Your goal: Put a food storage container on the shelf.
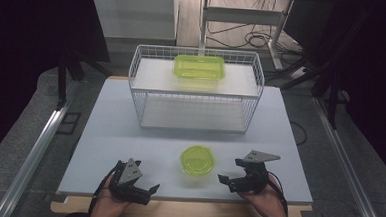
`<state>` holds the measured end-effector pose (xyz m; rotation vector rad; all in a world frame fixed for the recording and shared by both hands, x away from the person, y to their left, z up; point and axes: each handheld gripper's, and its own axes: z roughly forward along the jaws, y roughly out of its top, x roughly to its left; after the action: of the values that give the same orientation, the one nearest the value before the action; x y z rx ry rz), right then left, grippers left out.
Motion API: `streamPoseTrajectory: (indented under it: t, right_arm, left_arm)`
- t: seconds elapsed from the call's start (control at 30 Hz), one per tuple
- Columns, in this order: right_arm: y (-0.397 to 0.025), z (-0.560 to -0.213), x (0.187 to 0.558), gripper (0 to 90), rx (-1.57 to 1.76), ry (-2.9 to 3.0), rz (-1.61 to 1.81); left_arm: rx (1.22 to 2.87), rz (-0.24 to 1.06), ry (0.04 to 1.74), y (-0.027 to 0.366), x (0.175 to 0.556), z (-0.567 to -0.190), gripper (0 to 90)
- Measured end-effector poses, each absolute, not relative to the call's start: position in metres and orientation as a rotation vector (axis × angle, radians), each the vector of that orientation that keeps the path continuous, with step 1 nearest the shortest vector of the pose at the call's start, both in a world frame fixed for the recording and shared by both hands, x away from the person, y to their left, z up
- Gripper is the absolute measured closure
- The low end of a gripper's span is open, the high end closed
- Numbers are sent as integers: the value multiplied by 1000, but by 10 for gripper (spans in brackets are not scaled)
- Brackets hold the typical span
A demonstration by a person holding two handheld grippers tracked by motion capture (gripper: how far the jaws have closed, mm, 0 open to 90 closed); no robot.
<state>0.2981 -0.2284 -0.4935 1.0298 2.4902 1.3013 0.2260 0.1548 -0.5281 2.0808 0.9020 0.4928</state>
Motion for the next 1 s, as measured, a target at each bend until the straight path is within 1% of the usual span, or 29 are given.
streamPoseTrajectory:
  t: [0.07, 0.13, 0.23, 0.4, 0.53, 0.7, 0.77, 1.0]
  right_arm:
    - [-226, -490, 300, 143, 1025, 2520, 1292]
    - [-224, -487, 302, 211, 1059, 2526, 1295]
    - [-224, -483, 308, 226, 1116, 2510, 1375]
    - [-220, -478, 317, 244, 1091, 2467, 1373]
    - [-215, -474, 323, 302, 1097, 2464, 1361]
    - [-207, -469, 332, 344, 1105, 2475, 1379]
    - [-203, -471, 337, 361, 1109, 2496, 1357]
    - [-194, -481, 357, 466, 1185, 2588, 1368]
  left_arm:
    - [2087, 495, 897, 154, 226, -528, 19]
    - [2093, 497, 893, 153, 226, -528, 19]
    - [2094, 499, 892, 153, 226, -528, 19]
    - [2091, 505, 895, 154, 227, -528, 19]
    - [2090, 506, 895, 154, 227, -528, 20]
    - [2093, 504, 892, 154, 226, -528, 20]
    - [2095, 503, 890, 153, 226, -528, 20]
    - [2102, 508, 885, 153, 226, -529, 21]
